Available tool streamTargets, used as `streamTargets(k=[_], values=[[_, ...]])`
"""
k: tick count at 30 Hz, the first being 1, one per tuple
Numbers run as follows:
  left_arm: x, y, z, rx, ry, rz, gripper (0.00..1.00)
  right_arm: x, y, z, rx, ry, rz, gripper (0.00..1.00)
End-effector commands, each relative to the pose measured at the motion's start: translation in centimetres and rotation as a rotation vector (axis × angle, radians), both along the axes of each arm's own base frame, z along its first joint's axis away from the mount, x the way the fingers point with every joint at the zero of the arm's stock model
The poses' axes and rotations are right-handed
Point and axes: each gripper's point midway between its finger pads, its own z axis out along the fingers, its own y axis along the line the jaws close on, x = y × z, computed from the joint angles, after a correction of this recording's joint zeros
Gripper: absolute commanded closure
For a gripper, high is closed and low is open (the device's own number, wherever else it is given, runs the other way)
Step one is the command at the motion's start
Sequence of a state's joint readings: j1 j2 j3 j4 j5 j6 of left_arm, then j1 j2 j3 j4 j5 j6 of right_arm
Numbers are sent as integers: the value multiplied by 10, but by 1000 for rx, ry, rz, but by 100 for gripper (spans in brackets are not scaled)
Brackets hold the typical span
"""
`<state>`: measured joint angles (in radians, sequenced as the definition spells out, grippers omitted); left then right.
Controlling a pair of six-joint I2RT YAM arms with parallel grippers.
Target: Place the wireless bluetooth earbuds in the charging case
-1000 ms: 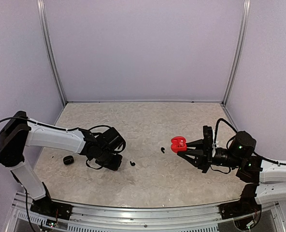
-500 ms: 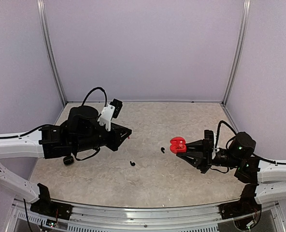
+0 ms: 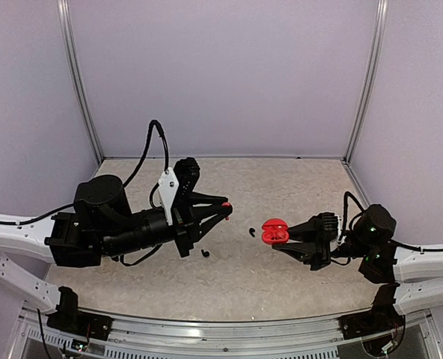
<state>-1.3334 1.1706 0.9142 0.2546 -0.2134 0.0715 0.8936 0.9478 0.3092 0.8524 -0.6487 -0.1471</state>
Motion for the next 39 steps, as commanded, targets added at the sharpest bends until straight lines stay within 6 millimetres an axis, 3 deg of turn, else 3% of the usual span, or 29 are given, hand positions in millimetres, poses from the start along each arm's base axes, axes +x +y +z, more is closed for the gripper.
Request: streamTargets(k=[1,11,19,30,39], values=[[-24,-17,12,-8,-127,-99,88,-7,0,17,43,-65,37,100],[-47,-38,10,24,-212,-174,87,-13,3,19,56,-111,34,100],[-41,-51,3,40,-227,-132,87,5,17,21,50,65,-15,100],[-34,-62,-1,49,-271,-105,88,-18,24,23,59,194,154,100],[-32,-62,-6,60,-282,-94,88,-18,23,35,96,293,190,100]])
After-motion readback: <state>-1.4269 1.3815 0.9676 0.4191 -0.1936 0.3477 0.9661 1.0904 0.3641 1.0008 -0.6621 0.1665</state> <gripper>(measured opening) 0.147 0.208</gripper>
